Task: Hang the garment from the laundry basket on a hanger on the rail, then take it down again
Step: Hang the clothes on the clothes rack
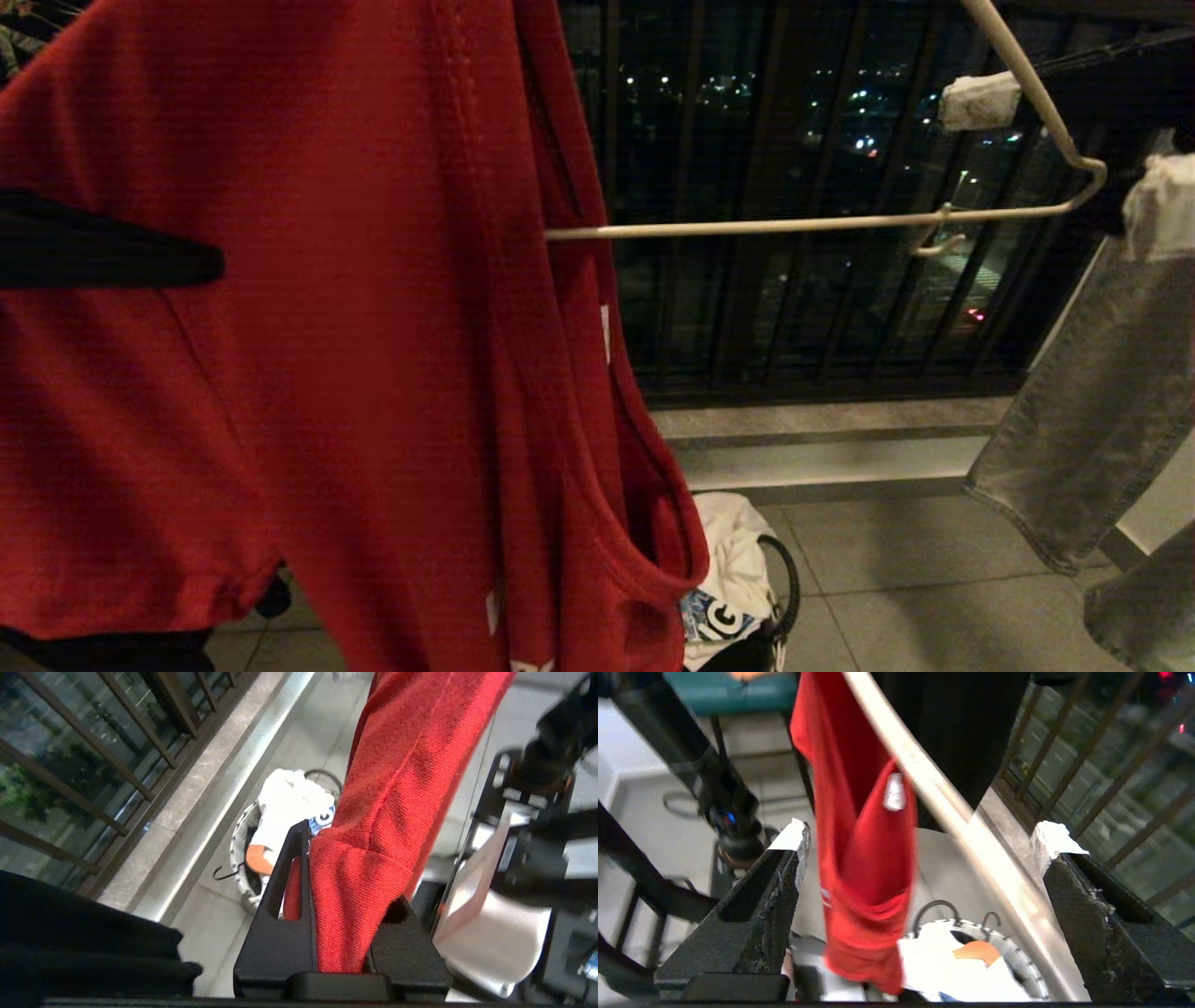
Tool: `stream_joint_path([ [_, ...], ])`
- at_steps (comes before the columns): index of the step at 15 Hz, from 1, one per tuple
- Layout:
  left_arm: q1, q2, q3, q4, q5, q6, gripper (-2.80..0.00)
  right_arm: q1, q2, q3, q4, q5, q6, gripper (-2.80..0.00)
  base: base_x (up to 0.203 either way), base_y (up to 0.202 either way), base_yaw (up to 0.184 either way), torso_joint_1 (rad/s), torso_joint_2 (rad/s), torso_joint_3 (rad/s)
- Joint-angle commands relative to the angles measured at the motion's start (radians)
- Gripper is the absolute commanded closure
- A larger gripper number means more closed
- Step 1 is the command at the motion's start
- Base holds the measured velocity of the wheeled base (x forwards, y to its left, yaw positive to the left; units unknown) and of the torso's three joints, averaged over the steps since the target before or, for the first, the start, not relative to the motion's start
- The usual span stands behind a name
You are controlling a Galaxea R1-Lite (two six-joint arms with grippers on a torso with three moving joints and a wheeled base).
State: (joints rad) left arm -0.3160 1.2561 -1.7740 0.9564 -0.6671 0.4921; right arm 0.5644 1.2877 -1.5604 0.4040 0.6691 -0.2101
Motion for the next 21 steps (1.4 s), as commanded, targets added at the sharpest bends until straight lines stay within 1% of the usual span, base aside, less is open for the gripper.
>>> stream_joint_path([
  [1, 0.0, 0.008, 0.002, -0.015, -0.003, -0.035, 0.0, -0.003, -0.013, -0.007, -0.001, -0.032, 0.03, -2.8, 0.0, 0.0, 0.0, 0.0, 0.0, 0.0],
  [3, 0.0, 0.012, 0.005, -0.021, -0.002, -0.06, 0.0, -0.003, -0.016, -0.008, -0.047, -0.091, 0.113, -2.8, 0.0, 0.0, 0.0, 0.0, 0.0, 0.0],
  [4, 0.001, 0.012, 0.01, -0.021, -0.001, -0.068, 0.0, -0.003, -0.02, -0.007, -0.067, -0.112, 0.14, -2.8, 0.0, 0.0, 0.0, 0.0, 0.0, 0.0],
  [5, 0.001, 0.01, 0.025, -0.022, 0.0, -0.09, 0.0, -0.003, -0.035, -0.007, -0.083, -0.136, 0.197, -2.8, 0.0, 0.0, 0.0, 0.0, 0.0, 0.0],
  [6, 0.001, 0.011, 0.033, -0.022, 0.001, -0.1, 0.0, -0.003, -0.051, -0.008, -0.097, -0.16, 0.237, -2.8, 0.0, 0.0, 0.0, 0.0, 0.0, 0.0],
  [8, 0.003, 0.004, 0.054, -0.024, 0.001, -0.111, 0.0, -0.003, -0.057, -0.018, -0.119, -0.188, 0.253, -2.8, 0.0, 0.0, 0.0, 0.0, 0.0, 0.0],
  [10, 0.005, -0.005, 0.076, -0.024, 0.003, -0.121, 0.0, -0.003, -0.058, -0.033, -0.17, -0.215, 0.281, -2.8, 0.0, 0.0, 0.0, 0.0, 0.0, 0.0],
  [11, 0.008, -0.008, 0.081, -0.024, 0.003, -0.121, 0.0, -0.003, -0.064, -0.039, -0.171, -0.225, 0.291, -2.8, 0.0, 0.0, 0.0, 0.0, 0.0, 0.0],
  [13, 0.008, -0.022, 0.078, -0.024, 0.003, -0.148, 0.0, -0.003, -0.103, -0.027, -0.163, -0.226, 0.298, -2.8, 0.0, 0.0, 0.0, 0.0, 0.0, 0.0],
  [14, 0.008, -0.029, 0.071, -0.024, 0.007, -0.158, 0.0, -0.004, -0.115, -0.02, -0.161, -0.231, 0.317, -2.8, 0.0, 0.0, 0.0, 0.0, 0.0, 0.0],
  [15, 0.008, -0.03, 0.073, -0.039, 0.017, -0.166, 0.0, -0.004, -0.128, -0.017, -0.158, -0.257, 0.342, -2.8, 0.0, 0.0, 0.0, 0.0, 0.0, 0.0],
  [16, 0.009, -0.029, 0.086, -0.059, 0.024, -0.184, 0.0, -0.003, -0.141, -0.008, -0.142, -0.276, 0.349, -2.8, 0.0, 0.0, 0.0, 0.0, 0.0, 0.0],
  [17, 0.009, -0.027, 0.101, -0.08, 0.025, -0.203, 0.0, -0.003, -0.154, 0.008, -0.124, -0.28, 0.358, -2.8, 0.0, 0.0, 0.0, 0.0, 0.0, 0.0],
  [19, 0.009, -0.026, 0.144, -0.141, 0.025, -0.222, 0.0, -0.003, -0.173, 0.081, -0.115, -0.291, 0.386, -2.8, 0.0, 0.0, 0.0, 0.0, 0.0, 0.0],
  [20, 0.009, -0.027, 0.166, -0.18, 0.025, -0.238, 0.0, -0.004, -0.174, 0.119, -0.12, -0.299, 0.393, 0.0, 0.0, 0.0, 0.0, 0.0, 0.0, 0.0],
  [21, 0.009, -0.029, 0.182, -0.211, 0.026, -0.258, 0.0, -0.006, -0.168, 0.143, -0.13, -0.309, 0.401, 0.0, 0.0, 0.0, 0.0, 0.0, 0.0, 0.0],
])
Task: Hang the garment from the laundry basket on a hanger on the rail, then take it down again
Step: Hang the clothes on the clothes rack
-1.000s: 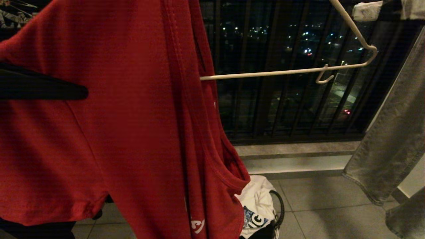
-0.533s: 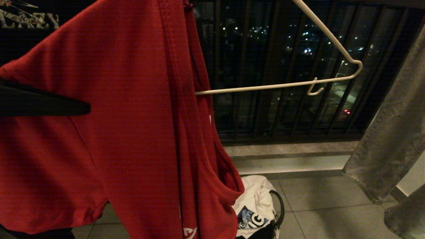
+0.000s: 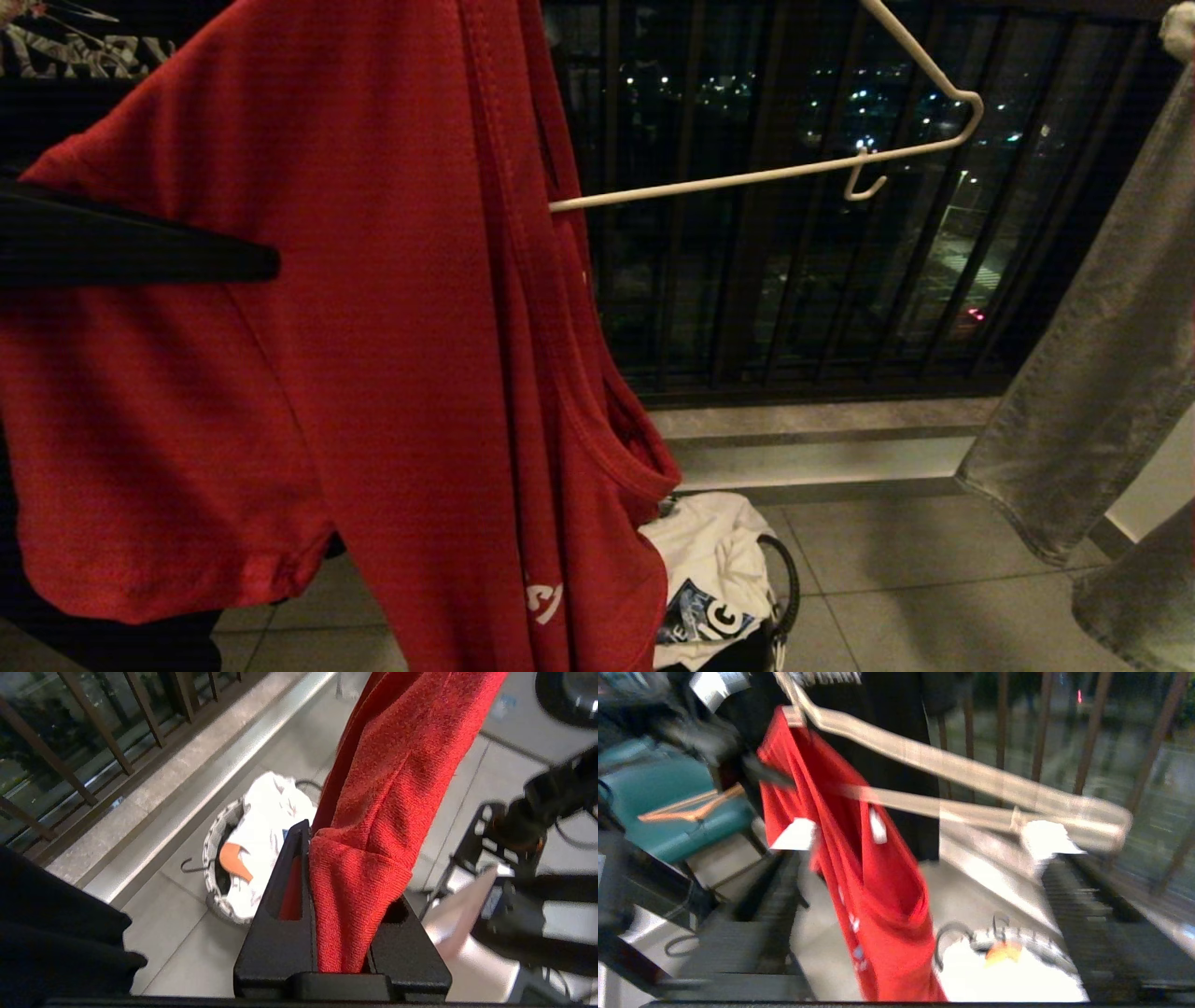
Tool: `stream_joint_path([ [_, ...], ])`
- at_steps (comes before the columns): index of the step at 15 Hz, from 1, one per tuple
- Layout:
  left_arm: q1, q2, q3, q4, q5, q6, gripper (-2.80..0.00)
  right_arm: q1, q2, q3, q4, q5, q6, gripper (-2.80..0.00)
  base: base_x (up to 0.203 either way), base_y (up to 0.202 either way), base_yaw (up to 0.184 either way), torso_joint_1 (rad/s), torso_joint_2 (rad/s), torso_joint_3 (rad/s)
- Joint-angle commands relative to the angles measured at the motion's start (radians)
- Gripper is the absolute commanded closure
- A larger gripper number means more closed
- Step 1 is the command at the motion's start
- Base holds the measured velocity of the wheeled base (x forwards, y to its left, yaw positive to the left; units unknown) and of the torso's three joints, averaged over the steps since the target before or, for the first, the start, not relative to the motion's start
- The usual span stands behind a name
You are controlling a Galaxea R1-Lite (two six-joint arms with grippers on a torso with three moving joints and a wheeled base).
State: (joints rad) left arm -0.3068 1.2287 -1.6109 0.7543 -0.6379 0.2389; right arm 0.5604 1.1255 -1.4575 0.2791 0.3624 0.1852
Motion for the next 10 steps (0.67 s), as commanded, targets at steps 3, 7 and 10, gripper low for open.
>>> stream_joint_path([
  [3, -0.001, -0.006, 0.028, -0.055, 0.012, -0.072, 0.0, -0.013, 0.038, 0.067, -0.02, -0.01, 0.014, 0.0, 0.0, 0.0, 0.0, 0.0, 0.0, 0.0],
  [7, -0.002, -0.025, 0.027, -0.056, 0.012, -0.078, 0.0, -0.014, 0.111, 0.086, -0.004, -0.042, 0.08, 0.0, 0.0, 0.0, 0.0, 0.0, 0.0, 0.0],
  [10, -0.002, -0.054, 0.025, -0.058, 0.012, -0.078, 0.0, -0.014, 0.176, 0.139, -0.002, -0.042, 0.096, 0.0, 0.0, 0.0, 0.0, 0.0, 0.0, 0.0],
])
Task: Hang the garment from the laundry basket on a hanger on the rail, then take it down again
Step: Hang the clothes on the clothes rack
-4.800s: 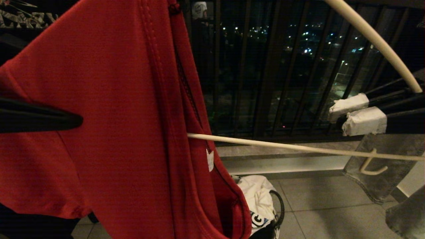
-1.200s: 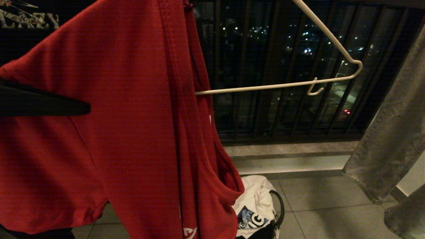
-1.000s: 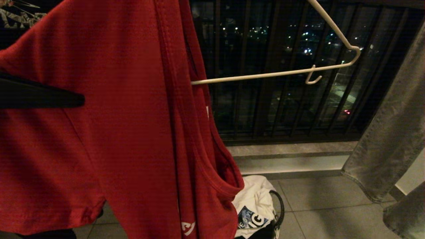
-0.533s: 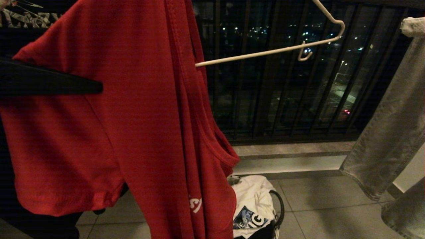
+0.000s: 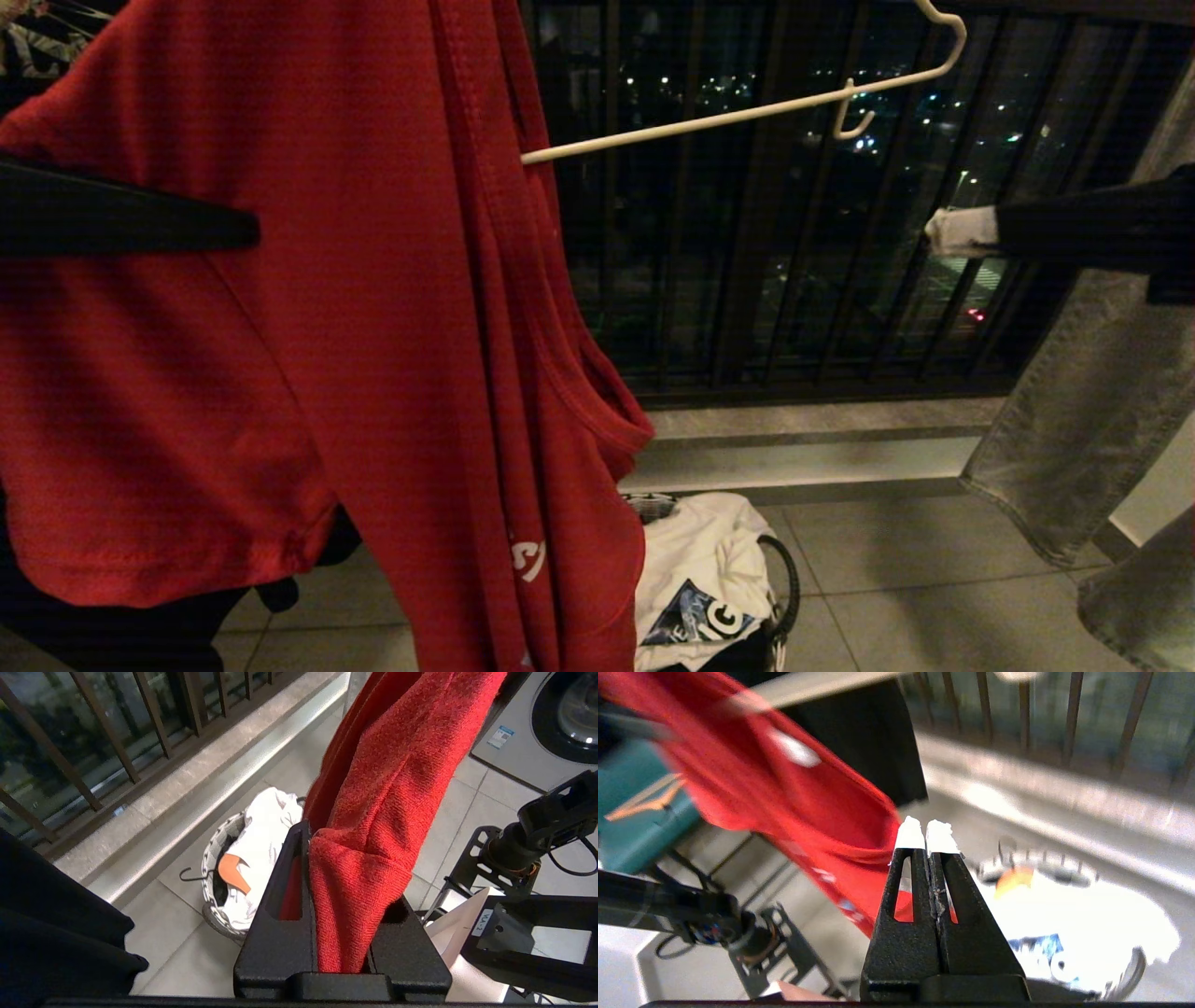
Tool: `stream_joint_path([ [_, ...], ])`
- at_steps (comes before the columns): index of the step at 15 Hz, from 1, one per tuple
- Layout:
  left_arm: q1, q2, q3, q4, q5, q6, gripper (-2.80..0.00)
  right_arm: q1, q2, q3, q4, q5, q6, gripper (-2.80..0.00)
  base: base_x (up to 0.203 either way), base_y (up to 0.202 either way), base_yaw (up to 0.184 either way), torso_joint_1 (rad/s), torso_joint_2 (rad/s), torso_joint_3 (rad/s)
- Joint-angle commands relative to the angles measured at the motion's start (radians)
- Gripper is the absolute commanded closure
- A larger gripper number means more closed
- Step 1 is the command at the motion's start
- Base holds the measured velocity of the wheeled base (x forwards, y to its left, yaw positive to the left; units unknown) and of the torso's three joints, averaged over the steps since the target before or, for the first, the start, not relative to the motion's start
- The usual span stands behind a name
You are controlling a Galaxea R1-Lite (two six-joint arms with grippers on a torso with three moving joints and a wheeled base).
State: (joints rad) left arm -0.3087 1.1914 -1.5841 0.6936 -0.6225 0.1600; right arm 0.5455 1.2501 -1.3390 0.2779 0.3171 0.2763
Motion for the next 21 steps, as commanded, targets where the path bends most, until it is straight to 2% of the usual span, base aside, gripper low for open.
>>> stream_joint_path([
  [1, 0.0, -0.024, -0.004, 0.003, -0.003, 0.003, 0.0, 0.001, 0.073, 0.034, -0.012, 0.005, 0.034, 0.0, 0.0, 0.0, 0.0, 0.0, 0.0, 0.0],
  [4, -0.001, -0.046, -0.01, 0.003, -0.003, 0.001, 0.0, 0.001, 0.132, 0.074, -0.108, 0.012, 0.126, 0.0, 0.0, 0.0, 0.0, 0.0, 0.0, 0.0],
  [7, -0.003, -0.058, -0.011, 0.003, -0.003, 0.008, 0.0, 0.001, 0.195, 0.092, -0.2, 0.041, 0.271, 0.0, 0.0, 0.0, 0.0, 0.0, 0.0, 0.0],
  [9, -0.012, -0.055, -0.011, 0.003, -0.003, 0.013, 0.0, 0.002, 0.215, 0.098, -0.202, 0.073, 0.299, 0.0, 0.0, 0.0, 0.0, 0.0, 0.0, 0.0],
  [10, -0.015, -0.053, -0.008, 0.003, -0.003, 0.015, 0.0, 0.002, 0.239, 0.096, -0.204, 0.085, 0.309, -2.8, 0.0, 0.0, 0.0, 0.0, 0.0, 0.0],
  [14, -0.016, -0.07, -0.005, 0.003, 0.004, 0.021, 0.0, 0.033, 0.282, 0.056, -0.207, 0.149, 0.395, -2.8, 0.0, 0.0, 0.0, 0.0, 0.0, 0.0],
  [18, -0.016, -0.083, -0.008, 0.003, 0.005, 0.023, 0.0, 0.106, 0.306, 0.054, -0.203, 0.148, 0.402, -2.8, 0.0, 0.0, 0.0, 0.0, 0.0, 0.0],
  [21, -0.016, -0.095, -0.005, 0.003, 0.004, 0.023, 0.0, 0.121, 0.336, 0.052, -0.203, 0.148, 0.408, -2.8, 0.0, 0.0, 0.0, 0.0, 0.0, 0.0],
])
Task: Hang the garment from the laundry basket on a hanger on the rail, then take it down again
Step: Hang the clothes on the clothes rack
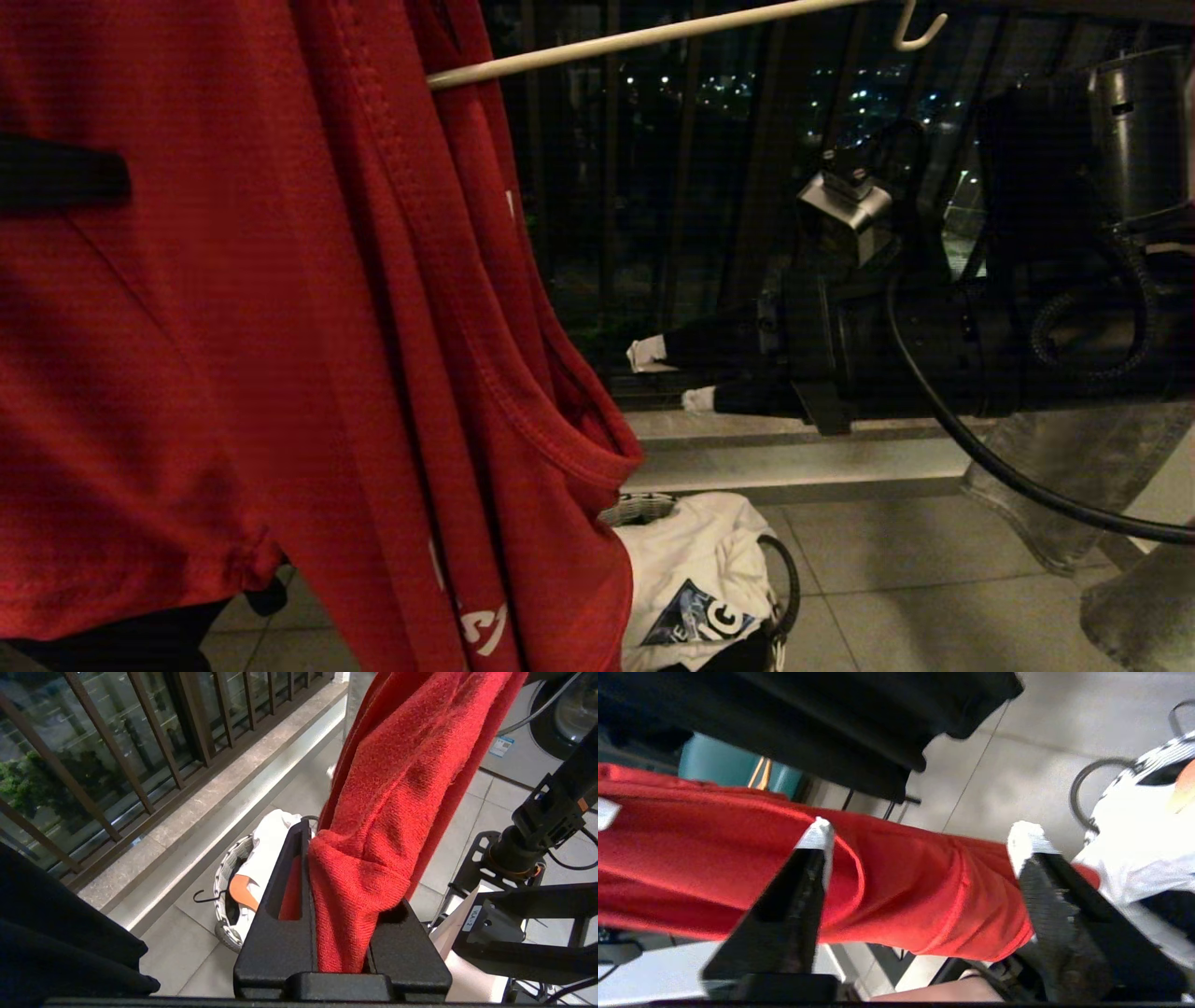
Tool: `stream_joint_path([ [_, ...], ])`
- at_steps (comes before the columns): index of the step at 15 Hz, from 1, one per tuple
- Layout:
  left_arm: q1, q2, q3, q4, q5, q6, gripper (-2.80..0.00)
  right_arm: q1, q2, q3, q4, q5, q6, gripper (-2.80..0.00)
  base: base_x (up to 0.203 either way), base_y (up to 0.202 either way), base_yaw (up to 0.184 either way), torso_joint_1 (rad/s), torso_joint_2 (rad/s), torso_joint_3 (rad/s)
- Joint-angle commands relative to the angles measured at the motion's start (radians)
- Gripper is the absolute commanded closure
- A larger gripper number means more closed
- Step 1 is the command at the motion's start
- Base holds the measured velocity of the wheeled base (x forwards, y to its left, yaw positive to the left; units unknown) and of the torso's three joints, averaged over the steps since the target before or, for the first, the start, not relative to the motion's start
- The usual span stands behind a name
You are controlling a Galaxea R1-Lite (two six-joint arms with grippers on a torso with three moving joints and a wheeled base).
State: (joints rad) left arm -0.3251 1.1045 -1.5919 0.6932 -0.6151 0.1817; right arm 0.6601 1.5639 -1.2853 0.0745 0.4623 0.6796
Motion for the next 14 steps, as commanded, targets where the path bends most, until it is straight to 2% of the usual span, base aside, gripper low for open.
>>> stream_joint_path([
  [1, 0.0, -0.009, 0.004, 0.005, -0.003, 0.001, 0.0, 0.007, 0.027, -0.002, 0.002, 0.002, 0.005, -2.8, 0.0, 0.0, 0.0, 0.0, 0.0, 0.0],
  [5, 0.0, -0.008, -0.002, 0.003, -0.003, 0.001, 0.0, 0.065, 0.022, 0.003, 0.03, -0.002, 0.003, -2.8, 0.0, 0.0, 0.0, 0.0, 0.0, 0.0],
  [14, 0.0, 0.0, 0.006, 0.003, 0.008, 0.004, 0.0, 0.107, -0.034, 0.02, 0.039, -0.005, -0.004, -2.8, 0.0, 0.0, 0.0, 0.0, 0.0, 0.0],
])
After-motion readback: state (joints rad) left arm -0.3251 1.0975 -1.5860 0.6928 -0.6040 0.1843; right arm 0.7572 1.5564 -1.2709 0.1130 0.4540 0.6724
